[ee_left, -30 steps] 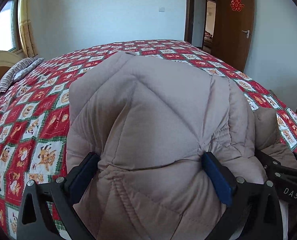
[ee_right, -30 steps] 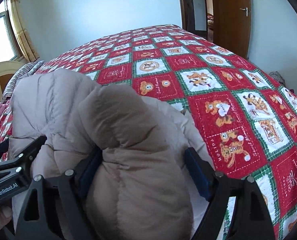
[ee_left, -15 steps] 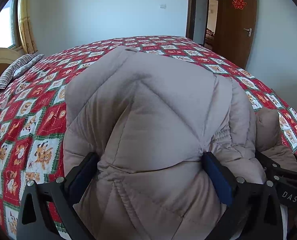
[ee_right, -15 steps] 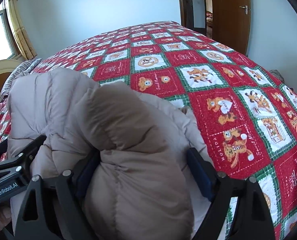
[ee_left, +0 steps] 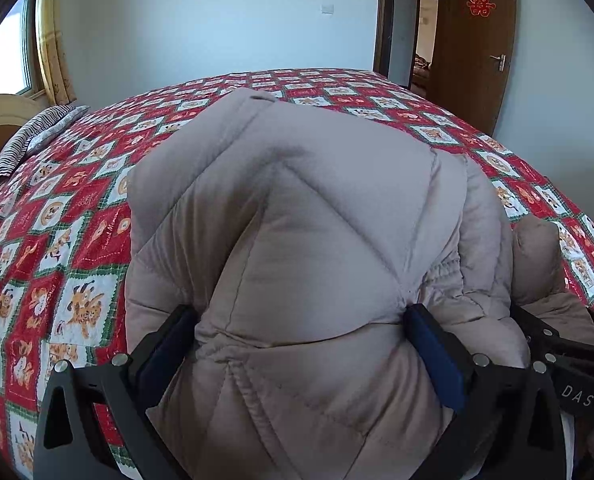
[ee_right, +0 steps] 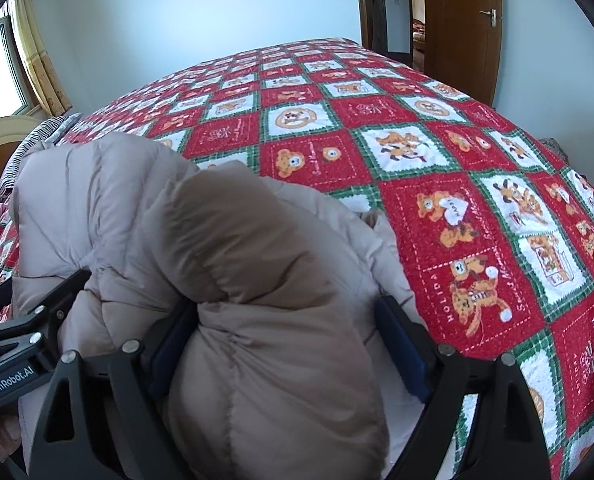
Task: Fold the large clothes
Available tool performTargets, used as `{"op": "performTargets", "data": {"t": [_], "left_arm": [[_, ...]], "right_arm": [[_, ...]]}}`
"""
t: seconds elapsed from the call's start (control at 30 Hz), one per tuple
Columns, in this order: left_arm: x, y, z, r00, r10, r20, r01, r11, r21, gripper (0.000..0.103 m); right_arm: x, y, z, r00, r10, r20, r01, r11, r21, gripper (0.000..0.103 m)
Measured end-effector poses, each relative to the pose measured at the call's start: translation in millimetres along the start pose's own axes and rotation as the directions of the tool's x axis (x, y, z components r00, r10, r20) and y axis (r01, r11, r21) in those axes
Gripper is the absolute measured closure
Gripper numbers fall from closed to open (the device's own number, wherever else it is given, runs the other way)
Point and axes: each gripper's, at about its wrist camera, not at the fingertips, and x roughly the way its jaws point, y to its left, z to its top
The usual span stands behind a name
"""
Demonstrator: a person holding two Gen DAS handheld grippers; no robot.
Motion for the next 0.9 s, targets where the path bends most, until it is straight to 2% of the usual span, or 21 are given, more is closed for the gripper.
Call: {"op": "performTargets", "data": {"t": [0.2,0.37,0.57,0.63,0.7,0.77,0.83,0.9], "left_arm": [[-2,-3,1,1.000,0.014,-0.004,-0.013,1.000,0.012,0.001],[-25,4,0,1.000,0.018,-0.007,-0.018,1.000,0.015,0.001],[-84,42,-14,0.994,0.060,0.087,-0.062,0.998,0.011,0.001],[-81,63,-23,0.999,0.004,0.032,-0.003,0.999,-0.032,0.001],[-68,84,-35,0.995,-0.092,-0.036,0.087,0.990,-0.114,0.001],[-59,98,-46,0.982,-0.190,-0.018,0.182,0.959,-0.218,0.001],[-49,99,-52,0.970,-0.245,-0.013,0.231,0.931,-0.282,0.001],[-38,93,-54,0.961,-0.278,-0.005,0.263,0.915,-0.305,0.001]], "right_arm": [[1,-1,1,1.000,0.008,-0.004,-0.008,1.000,0.005,0.014],[-2,-9,5,0.997,0.071,-0.015,-0.070,0.997,0.026,0.011],[-21,-18,2,0.995,0.098,0.018,-0.099,0.995,0.033,0.004],[-23,-26,4,0.993,0.114,0.014,-0.115,0.992,0.048,0.000],[-21,-32,6,0.990,0.144,0.000,-0.144,0.988,0.061,0.000],[-18,-34,6,0.984,0.178,-0.015,-0.177,0.982,0.072,0.000],[-14,-34,6,0.979,0.203,-0.026,-0.201,0.977,0.073,0.000],[-9,-37,5,0.971,0.234,-0.042,-0.229,0.969,0.094,0.000]]}}
